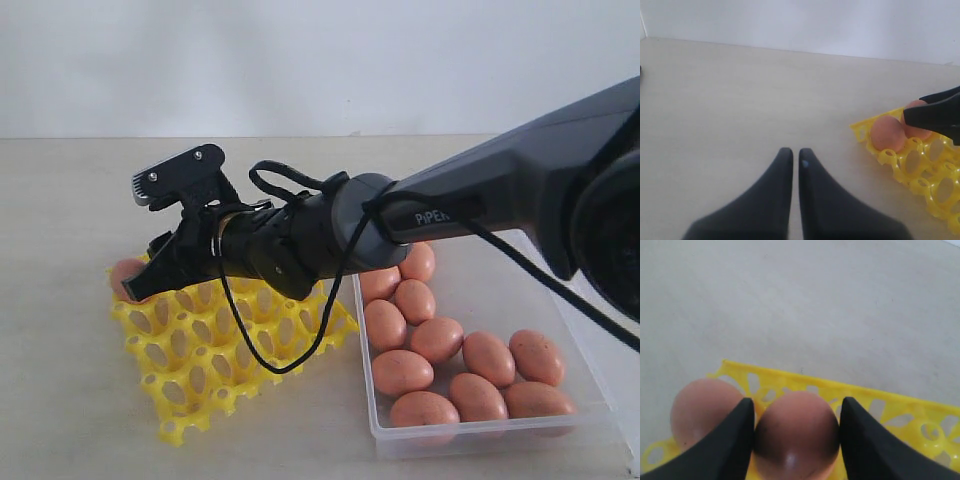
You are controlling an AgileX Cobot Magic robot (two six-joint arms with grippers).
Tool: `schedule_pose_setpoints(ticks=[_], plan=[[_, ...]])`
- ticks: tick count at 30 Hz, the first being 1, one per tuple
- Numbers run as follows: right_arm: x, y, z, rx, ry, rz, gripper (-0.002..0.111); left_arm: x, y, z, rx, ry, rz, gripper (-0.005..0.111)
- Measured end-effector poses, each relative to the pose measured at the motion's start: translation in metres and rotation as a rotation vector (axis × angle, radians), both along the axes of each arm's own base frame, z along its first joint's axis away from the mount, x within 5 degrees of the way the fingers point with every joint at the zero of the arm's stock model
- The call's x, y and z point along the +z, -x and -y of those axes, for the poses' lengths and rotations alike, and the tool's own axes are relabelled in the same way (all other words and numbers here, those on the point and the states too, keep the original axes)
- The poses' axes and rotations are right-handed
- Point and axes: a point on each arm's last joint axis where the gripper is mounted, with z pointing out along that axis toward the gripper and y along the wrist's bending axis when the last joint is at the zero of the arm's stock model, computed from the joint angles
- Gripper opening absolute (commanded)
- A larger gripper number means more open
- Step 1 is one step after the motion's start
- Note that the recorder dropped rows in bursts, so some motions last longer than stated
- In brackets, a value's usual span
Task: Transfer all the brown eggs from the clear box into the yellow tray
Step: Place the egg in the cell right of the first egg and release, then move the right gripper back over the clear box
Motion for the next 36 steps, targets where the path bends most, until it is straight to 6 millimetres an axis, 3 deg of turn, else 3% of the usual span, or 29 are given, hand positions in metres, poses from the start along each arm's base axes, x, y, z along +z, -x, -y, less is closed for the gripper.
schedule_pose_setpoints(ticks=[5, 16, 22, 24, 25, 29, 32, 36], plan=[[0.0, 0.0, 0.0, 0.0, -0.001, 0.001, 0.044, 0.0, 0.0, 0.0, 0.0, 0.0, 0.0, 0.004], [0.009, 0.0, 0.0, 0.0, -0.013, 0.015, 0.045, 0.0, 0.0, 0.0, 0.0, 0.0, 0.0, 0.004], [0.087, 0.013, 0.012, -0.005, -0.024, 0.053, 0.045, 0.0, 0.0, 0.0, 0.0, 0.0, 0.0, 0.004], [0.112, 0.026, 0.026, 0.0, 0.092, -0.01, 0.045, 0.0, 0.0, 0.0, 0.0, 0.0, 0.0, 0.004], [0.12, 0.036, 0.039, 0.012, 0.232, -0.067, 0.045, 0.0, 0.0, 0.0, 0.0, 0.0, 0.0, 0.004], [0.129, 0.052, 0.077, -0.048, 0.591, -0.187, 0.045, 0.0, 0.0, 0.0, 0.0, 0.0, 0.0, 0.004], [0.135, 0.044, 0.109, -0.197, 0.613, -0.279, 0.045, 0.0, 0.0, 0.0, 0.0, 0.0, 0.0, 0.004], [0.128, 0.029, 0.174, -0.3, 0.626, -0.546, 0.045, 0.0, 0.0, 0.0, 0.0, 0.0, 0.0, 0.004]])
